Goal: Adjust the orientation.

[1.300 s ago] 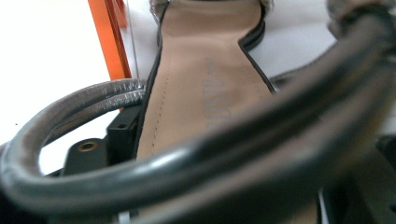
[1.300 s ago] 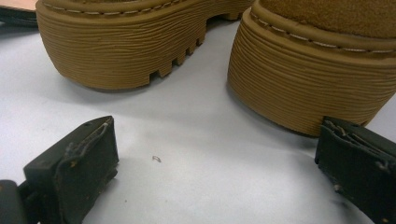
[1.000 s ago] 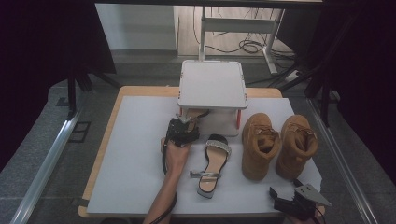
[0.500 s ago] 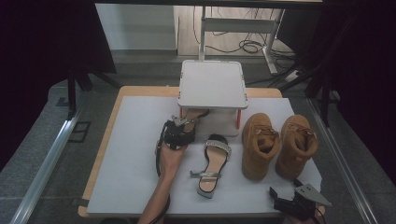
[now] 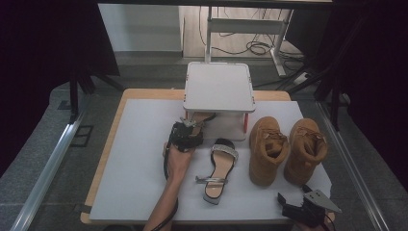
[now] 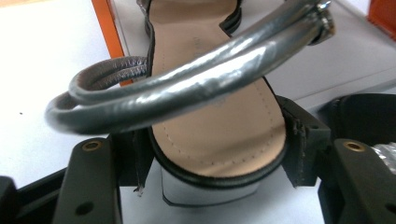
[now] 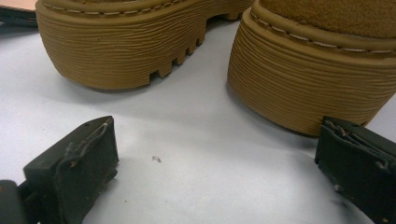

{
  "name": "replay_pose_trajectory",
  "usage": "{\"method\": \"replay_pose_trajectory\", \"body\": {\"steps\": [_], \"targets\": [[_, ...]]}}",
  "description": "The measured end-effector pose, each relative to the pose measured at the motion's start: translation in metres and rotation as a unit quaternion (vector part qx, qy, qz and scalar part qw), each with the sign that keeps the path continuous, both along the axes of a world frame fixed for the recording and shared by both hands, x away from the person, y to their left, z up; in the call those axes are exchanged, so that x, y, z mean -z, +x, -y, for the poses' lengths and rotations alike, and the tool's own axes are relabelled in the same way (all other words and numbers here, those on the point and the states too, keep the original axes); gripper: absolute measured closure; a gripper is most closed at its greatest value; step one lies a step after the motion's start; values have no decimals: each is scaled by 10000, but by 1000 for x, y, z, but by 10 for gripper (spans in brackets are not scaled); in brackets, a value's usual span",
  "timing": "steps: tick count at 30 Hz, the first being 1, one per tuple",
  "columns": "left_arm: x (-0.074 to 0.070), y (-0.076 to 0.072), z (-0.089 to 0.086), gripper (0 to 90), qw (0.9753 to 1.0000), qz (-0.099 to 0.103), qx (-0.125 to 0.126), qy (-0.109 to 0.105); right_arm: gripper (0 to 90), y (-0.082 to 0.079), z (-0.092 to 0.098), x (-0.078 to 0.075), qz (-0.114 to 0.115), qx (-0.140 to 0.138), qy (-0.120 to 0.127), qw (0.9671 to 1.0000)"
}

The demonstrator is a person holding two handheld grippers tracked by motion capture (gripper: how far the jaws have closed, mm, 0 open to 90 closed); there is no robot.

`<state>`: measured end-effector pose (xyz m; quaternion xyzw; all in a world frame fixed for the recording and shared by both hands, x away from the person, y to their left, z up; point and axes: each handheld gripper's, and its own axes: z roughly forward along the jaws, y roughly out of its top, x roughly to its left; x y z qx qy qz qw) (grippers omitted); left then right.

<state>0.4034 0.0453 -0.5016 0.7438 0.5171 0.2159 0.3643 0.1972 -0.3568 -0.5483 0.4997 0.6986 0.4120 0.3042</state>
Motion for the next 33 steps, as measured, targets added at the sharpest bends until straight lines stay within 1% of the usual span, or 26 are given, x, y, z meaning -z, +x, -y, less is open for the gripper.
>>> {"method": "replay_pose_trajectory", "body": {"steps": [4,11,12,14,16,18,21,23,24,27,30,33], "targets": [[0,-2,3,391,9999,39,-125,52,0,0,0,0,0,-1,0,10000],[1,0,7,397,9992,101,-355,138,0,0,0,0,0,0,1,10000],[1,1,7,397,9991,103,-404,114,0,0,0,0,1,0,1,10000],[1,1,7,397,9986,96,-492,143,0,0,0,0,0,-1,3,10000],[1,3,7,396,9981,98,-602,100,0,0,0,0,3,-1,2,10000],[2,3,7,395,9979,112,-634,73,0,0,0,0,2,0,2,10000],[2,4,6,389,9983,76,-575,23,0,0,0,0,2,-1,0,10000],[2,5,2,379,9989,14,-455,-100,0,0,0,0,0,-1,1,10000],[2,5,0,354,9991,-10,-382,-205,0,0,0,0,2,-1,2,10000],[1,1,-4,313,9991,2,-255,-345,0,0,0,0,1,0,2,10000],[0,-5,-8,311,9991,24,-172,-378,0,0,0,0,1,0,2,10000],[-2,-12,-11,317,9994,74,-91,-313,0,0,0,0,5,-2,-3,10000]]}}
